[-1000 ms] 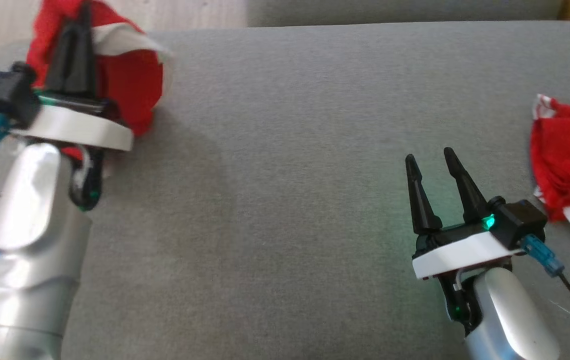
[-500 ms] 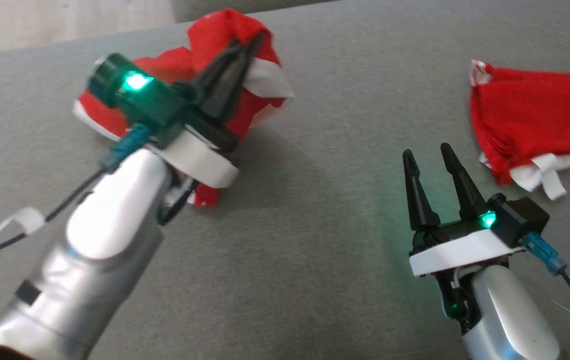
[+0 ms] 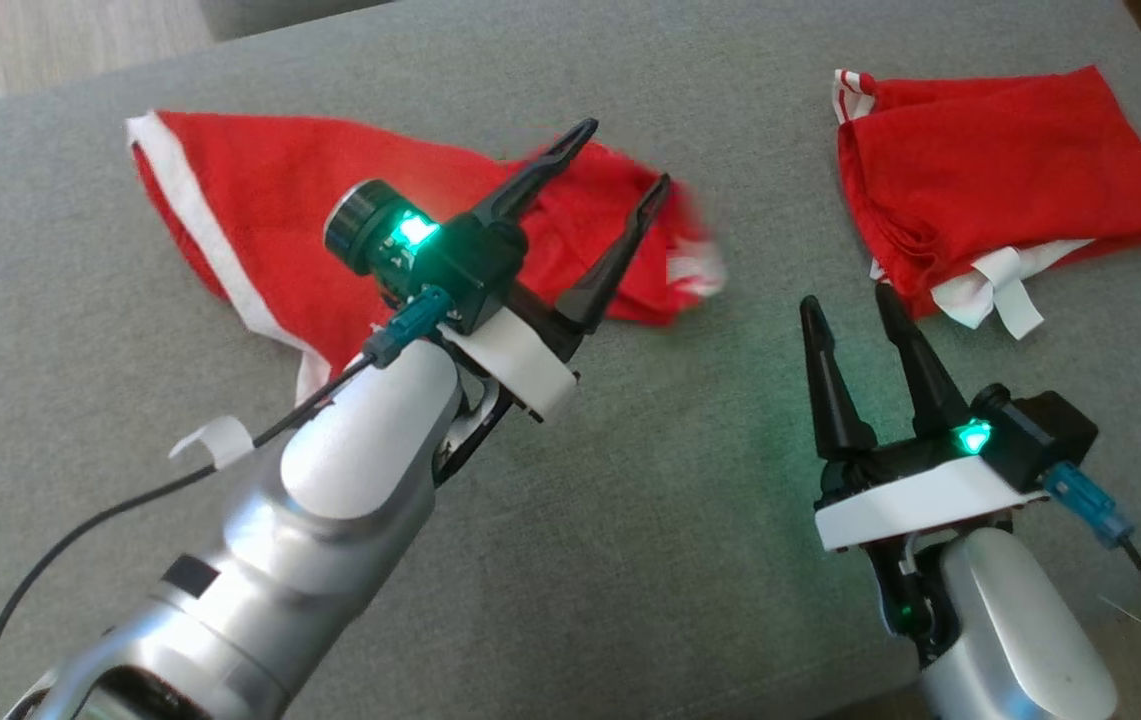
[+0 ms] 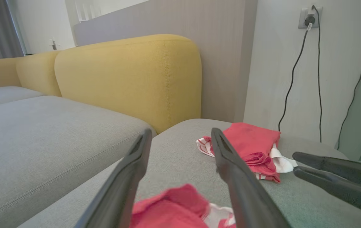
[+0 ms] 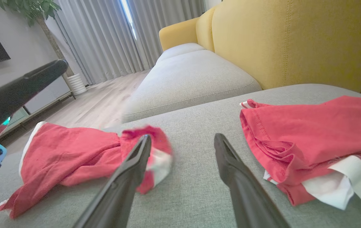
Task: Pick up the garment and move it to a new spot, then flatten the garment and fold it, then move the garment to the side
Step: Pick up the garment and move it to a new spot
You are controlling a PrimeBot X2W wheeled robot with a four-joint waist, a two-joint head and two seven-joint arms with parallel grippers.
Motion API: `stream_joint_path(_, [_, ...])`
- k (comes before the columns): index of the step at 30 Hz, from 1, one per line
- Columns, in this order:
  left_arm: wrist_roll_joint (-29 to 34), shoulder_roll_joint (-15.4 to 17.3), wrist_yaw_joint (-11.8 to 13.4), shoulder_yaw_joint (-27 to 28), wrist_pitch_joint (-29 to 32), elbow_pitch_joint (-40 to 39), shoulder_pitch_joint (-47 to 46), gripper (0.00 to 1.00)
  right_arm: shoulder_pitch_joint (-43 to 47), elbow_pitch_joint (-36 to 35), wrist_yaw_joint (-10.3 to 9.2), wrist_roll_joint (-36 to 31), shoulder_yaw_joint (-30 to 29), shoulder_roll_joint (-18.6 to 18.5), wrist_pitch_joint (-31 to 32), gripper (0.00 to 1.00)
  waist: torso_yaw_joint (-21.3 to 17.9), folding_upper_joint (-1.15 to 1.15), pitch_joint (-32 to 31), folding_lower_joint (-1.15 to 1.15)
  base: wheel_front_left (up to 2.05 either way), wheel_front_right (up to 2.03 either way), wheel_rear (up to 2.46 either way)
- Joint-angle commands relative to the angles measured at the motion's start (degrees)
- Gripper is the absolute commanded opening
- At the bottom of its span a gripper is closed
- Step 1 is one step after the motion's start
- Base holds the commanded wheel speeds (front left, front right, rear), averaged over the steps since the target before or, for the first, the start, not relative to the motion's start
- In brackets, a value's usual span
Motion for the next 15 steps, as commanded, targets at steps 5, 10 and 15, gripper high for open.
stream_joint_path(5, [-0.5,1.1,0.7,3.4,-1.4,-0.7,-1.1,1.00,-1.3,-1.6,-0.05,-0.5,0.3,-0.1,-0.6,1.00,2.3,0.00,-1.5,0.00,0.00,0.00,0.00])
stream_joint_path(10, [-0.8,3.7,2.6,8.9,-1.5,-5.3,2.5,1.00,-0.9,-2.3,-0.05,-1.7,-1.1,-0.1,-0.6,1.00,5.7,0.00,-3.5,0.00,0.00,0.00,0.00])
stream_joint_path(15, [-0.5,6.7,4.4,15.8,-1.6,-11.2,9.5,1.00,0.0,-2.7,-0.05,-3.4,-3.0,-0.1,-0.6,1.00,9.5,0.00,-5.9,0.00,0.00,0.00,0.00])
